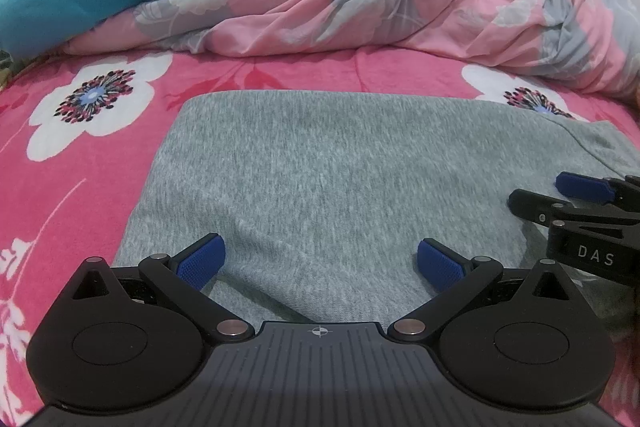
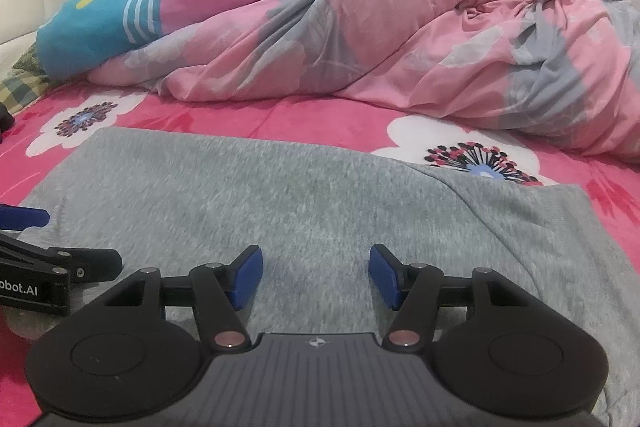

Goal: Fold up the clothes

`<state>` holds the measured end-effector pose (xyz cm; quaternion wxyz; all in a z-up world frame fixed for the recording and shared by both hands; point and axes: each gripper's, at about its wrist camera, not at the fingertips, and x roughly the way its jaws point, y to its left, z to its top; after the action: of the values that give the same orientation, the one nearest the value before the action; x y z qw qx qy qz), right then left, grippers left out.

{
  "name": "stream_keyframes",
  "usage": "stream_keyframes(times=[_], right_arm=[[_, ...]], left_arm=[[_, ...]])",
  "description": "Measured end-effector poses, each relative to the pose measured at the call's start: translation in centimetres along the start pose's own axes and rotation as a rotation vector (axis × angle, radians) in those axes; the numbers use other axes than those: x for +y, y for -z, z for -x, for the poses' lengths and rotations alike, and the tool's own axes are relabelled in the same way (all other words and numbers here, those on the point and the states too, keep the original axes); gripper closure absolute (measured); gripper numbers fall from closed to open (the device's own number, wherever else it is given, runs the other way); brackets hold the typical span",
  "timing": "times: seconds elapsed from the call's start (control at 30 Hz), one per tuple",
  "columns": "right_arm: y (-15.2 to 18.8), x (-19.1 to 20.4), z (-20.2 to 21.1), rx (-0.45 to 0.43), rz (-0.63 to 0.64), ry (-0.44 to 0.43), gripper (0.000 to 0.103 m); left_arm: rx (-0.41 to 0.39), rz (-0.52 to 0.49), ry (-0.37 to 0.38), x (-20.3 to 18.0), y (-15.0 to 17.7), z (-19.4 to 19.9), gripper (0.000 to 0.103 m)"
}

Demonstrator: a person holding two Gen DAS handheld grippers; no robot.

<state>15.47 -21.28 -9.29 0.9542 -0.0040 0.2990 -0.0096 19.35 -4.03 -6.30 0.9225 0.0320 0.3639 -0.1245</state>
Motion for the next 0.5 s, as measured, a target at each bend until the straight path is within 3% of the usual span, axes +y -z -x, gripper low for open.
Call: stream_keyframes(times=[0.17,0.33,0.5], right_arm=[[0.6,0.0,-0.2,-0.015,0.005,0.001,0.037],[1.0,-0.4,-0.5,-0.036,-0.011,-0.017,0.036],[1.3,-0.7,-0.4,-0.052,-0.024,-0.026,0.036]], left_arm=[[-0.022,0.007,0.0,0.2,0.0,0.3,0.0],[-0.114,0.058,0.047,0.8,0.2,2.2,0.0],[-0.19,0.137,0.025,2.9,0.4,4.4,0.0]])
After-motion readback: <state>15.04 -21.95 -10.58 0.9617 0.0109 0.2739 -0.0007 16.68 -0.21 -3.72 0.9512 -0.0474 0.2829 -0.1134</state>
